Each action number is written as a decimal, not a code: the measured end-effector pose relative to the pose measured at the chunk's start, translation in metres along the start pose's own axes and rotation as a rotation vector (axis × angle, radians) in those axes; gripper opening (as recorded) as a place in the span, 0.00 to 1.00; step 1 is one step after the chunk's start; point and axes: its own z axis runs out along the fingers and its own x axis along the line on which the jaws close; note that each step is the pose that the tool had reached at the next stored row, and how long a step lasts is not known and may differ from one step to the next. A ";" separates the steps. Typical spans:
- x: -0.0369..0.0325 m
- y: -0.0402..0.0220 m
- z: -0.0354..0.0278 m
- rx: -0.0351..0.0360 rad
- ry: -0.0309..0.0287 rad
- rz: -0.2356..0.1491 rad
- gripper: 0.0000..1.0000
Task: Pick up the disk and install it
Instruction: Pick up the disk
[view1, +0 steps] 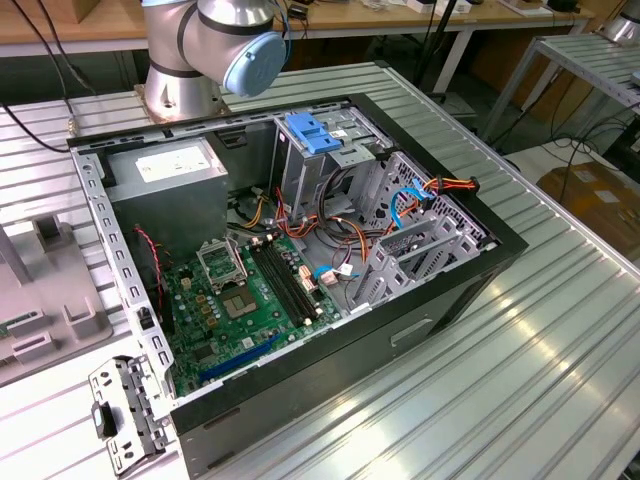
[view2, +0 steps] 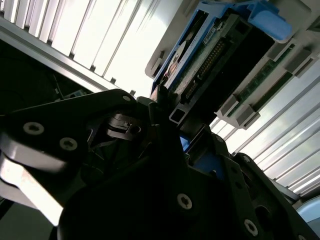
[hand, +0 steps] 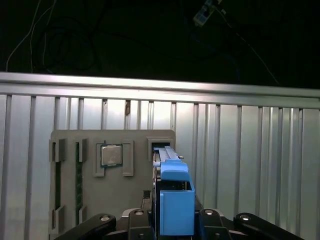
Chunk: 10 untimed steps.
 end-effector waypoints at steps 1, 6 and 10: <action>0.0000 0.0000 -0.0004 0.0000 0.0000 0.000 0.37; -0.0002 0.0001 -0.0024 0.0001 0.0000 0.000 0.37; -0.0004 0.0002 -0.0049 0.0001 0.0000 0.000 0.37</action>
